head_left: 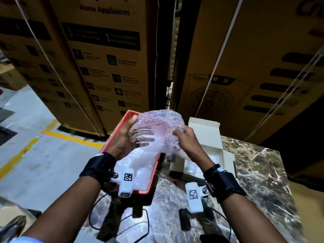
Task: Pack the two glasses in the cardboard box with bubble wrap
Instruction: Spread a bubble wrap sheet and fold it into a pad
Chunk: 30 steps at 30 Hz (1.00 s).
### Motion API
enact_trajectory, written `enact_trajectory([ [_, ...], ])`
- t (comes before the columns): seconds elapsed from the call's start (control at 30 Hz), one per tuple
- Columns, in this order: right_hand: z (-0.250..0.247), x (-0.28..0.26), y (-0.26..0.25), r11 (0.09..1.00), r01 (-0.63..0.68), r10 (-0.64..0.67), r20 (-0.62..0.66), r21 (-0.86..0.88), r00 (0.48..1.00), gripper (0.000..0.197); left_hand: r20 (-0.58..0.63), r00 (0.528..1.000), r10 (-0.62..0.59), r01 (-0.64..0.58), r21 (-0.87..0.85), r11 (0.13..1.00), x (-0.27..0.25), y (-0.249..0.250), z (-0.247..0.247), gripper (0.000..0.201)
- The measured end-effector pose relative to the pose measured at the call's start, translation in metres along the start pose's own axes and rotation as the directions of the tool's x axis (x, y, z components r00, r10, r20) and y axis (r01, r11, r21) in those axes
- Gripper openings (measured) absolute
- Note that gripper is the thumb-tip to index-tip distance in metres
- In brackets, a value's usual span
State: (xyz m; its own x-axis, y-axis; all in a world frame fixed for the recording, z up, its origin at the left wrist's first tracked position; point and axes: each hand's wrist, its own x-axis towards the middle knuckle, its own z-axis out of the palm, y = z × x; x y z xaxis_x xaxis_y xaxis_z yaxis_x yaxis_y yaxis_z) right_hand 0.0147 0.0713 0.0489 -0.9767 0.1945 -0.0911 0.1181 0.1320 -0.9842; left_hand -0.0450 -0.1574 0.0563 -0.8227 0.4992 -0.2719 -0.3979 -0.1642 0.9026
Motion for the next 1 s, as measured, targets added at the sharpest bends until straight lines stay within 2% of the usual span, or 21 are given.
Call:
enact_trajectory([
  [0.1,-0.026,-0.014,0.008,0.995,-0.046,0.054,-0.085,0.088,0.995,0.029,0.09,0.996,-0.02,0.021,-0.005,1.0,0.004,-0.017,0.017,0.103],
  [0.2,-0.048,-0.033,0.013,0.987,-0.07,0.094,-0.163,0.146,0.982,0.039,0.108,0.992,-0.064,0.051,0.119,0.992,0.011,-0.036,0.037,0.081],
  [0.27,-0.063,-0.048,0.013,0.986,-0.057,0.091,-0.214,0.16,0.973,0.047,0.091,0.994,-0.065,0.04,0.257,0.966,0.013,-0.047,0.054,0.056],
  [0.3,-0.072,-0.059,0.011,0.988,-0.047,0.083,-0.241,0.15,0.967,0.044,0.113,0.991,-0.065,0.027,0.314,0.949,0.014,-0.052,0.064,0.049],
  [0.37,-0.089,-0.073,0.013,0.986,-0.038,0.082,-0.273,0.162,0.958,0.033,0.169,0.981,-0.093,0.027,0.359,0.933,0.015,-0.062,0.078,0.054],
  [0.47,-0.123,-0.095,0.024,0.986,-0.053,0.103,-0.335,0.156,0.937,0.028,0.24,0.959,-0.153,0.057,0.363,0.93,0.016,-0.072,0.104,0.058],
  [0.57,-0.148,-0.117,0.038,0.986,-0.066,0.13,-0.449,0.156,0.884,0.029,0.283,0.937,-0.204,0.106,0.324,0.94,0.014,-0.084,0.135,0.049],
  [0.67,-0.172,-0.143,0.058,0.978,-0.117,0.19,-0.513,0.172,0.837,0.027,0.31,0.91,-0.275,0.187,0.284,0.94,0.01,-0.099,0.161,0.057],
  [0.73,-0.187,-0.159,0.071,0.967,-0.176,0.248,-0.544,0.182,0.802,0.044,0.345,0.884,-0.315,0.209,0.31,0.927,0.006,-0.109,0.177,0.06],
  [0.8,-0.203,-0.176,0.085,0.948,-0.233,0.316,-0.546,0.217,0.776,0.061,0.382,0.868,-0.318,0.186,0.345,0.92,0.005,-0.121,0.191,0.054],
  [0.9,-0.222,-0.196,0.098,0.935,-0.26,0.353,-0.557,0.242,0.752,0.071,0.39,0.868,-0.308,0.155,0.376,0.914,0.001,-0.136,0.217,0.034],
  [1.0,-0.239,-0.211,0.116,0.901,-0.318,0.43,-0.512,0.295,0.744,0.083,0.339,0.884,-0.323,0.184,0.383,0.905,-0.003,-0.156,0.24,0.019],
])
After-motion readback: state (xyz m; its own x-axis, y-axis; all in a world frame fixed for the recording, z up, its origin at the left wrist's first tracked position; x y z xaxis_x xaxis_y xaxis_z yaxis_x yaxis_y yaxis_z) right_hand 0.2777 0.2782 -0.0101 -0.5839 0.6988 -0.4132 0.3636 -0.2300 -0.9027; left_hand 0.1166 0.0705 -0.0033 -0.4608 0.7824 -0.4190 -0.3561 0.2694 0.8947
